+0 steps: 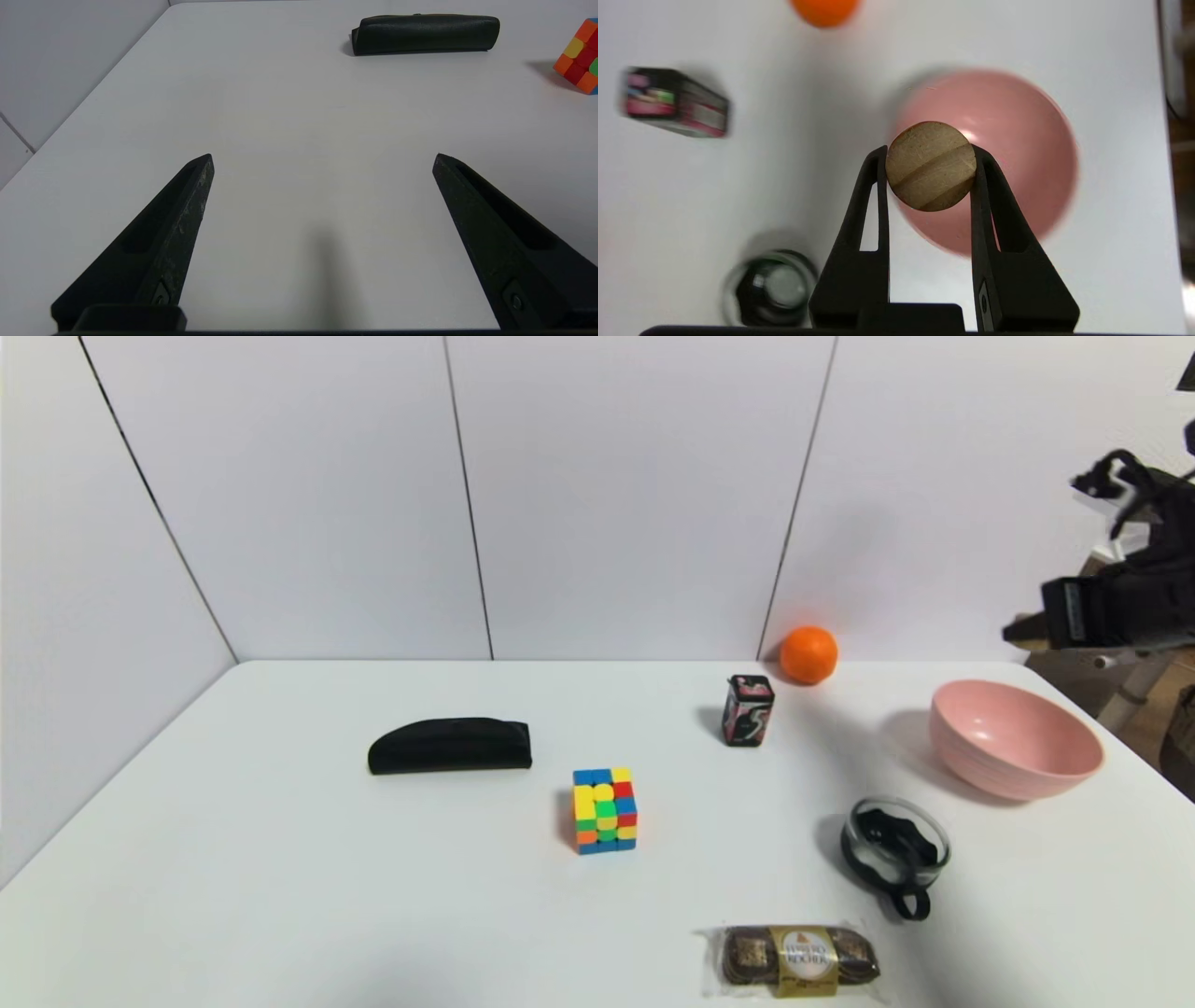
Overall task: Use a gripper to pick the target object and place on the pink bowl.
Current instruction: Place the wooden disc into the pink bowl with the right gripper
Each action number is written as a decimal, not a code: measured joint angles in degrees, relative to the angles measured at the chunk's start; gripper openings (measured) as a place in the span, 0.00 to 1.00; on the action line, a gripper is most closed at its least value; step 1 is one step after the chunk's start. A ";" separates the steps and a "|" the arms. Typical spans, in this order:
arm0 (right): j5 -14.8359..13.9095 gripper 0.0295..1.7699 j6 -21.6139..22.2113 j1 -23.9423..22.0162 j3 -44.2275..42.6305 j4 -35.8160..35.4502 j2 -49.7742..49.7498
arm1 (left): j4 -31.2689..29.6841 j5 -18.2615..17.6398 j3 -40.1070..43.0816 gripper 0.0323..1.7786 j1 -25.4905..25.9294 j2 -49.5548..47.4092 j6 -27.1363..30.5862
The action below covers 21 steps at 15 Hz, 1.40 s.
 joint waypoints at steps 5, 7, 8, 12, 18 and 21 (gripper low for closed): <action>-0.04 0.25 0.39 -6.94 8.02 -0.77 -1.01 | 0.00 0.01 0.00 0.95 0.00 0.00 0.00; -0.02 0.25 0.63 -7.44 8.64 -3.58 0.89 | 0.00 0.01 0.00 0.95 0.00 0.00 -0.01; -0.04 0.25 0.69 -7.57 8.84 -5.68 2.18 | 0.00 0.00 0.00 0.95 0.00 0.00 -0.01; -0.04 0.25 1.28 -7.72 9.12 -12.54 7.97 | 0.00 0.01 0.00 0.95 0.00 0.00 -0.01; 0.09 0.41 2.10 -6.80 10.69 -16.92 12.17 | 0.00 0.01 0.00 0.95 0.00 0.00 -0.01; 0.05 0.58 2.10 -6.01 11.26 -16.81 11.72 | 0.00 0.01 0.00 0.95 0.00 0.00 -0.01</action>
